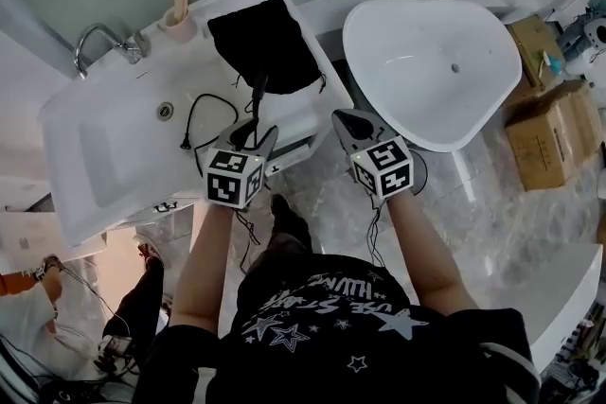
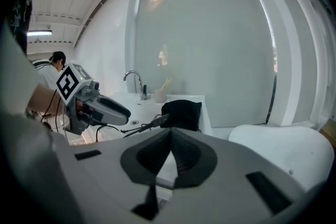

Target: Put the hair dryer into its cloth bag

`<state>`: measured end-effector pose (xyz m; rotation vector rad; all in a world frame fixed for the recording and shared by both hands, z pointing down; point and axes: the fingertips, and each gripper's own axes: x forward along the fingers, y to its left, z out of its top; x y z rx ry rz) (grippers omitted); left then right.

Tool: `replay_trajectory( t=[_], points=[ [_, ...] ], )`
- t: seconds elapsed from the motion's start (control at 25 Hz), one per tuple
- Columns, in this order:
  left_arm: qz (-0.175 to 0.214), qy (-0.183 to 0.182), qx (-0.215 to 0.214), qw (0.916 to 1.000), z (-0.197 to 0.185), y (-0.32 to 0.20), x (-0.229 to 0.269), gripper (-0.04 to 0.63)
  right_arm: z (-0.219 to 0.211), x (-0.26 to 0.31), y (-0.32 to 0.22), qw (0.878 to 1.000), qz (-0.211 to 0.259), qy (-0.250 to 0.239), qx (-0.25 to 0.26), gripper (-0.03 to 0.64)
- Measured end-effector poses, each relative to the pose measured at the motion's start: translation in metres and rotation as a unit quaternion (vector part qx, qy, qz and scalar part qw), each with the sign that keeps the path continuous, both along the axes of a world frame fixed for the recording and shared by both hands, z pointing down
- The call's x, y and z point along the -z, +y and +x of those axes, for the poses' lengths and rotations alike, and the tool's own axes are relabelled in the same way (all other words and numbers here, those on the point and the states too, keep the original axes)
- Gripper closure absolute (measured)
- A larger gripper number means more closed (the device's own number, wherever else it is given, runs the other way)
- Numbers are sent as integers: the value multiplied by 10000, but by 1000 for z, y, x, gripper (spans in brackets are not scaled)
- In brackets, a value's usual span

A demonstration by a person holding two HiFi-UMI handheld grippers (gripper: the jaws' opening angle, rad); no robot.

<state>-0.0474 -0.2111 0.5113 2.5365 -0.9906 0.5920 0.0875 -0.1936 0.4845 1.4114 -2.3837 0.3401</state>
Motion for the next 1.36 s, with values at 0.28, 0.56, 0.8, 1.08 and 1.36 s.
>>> replay_trajectory(
  t=[0.28,0.56,0.8,1.08,1.36],
  points=[
    [525,-27,386,9979,10,40,22,584,22,17,50,9993,246,271,53,611],
    [616,-80,385,9973,23,94,29,584,44,26,103,9990,406,120,-143,611],
    [629,-111,438,9970,25,135,28,586,47,27,150,9987,477,33,-189,611],
    [601,49,426,9973,24,185,28,586,49,24,194,9982,523,-63,-295,611],
    [572,71,510,9970,19,226,28,586,50,28,229,9982,535,-61,-280,611]
  ],
)
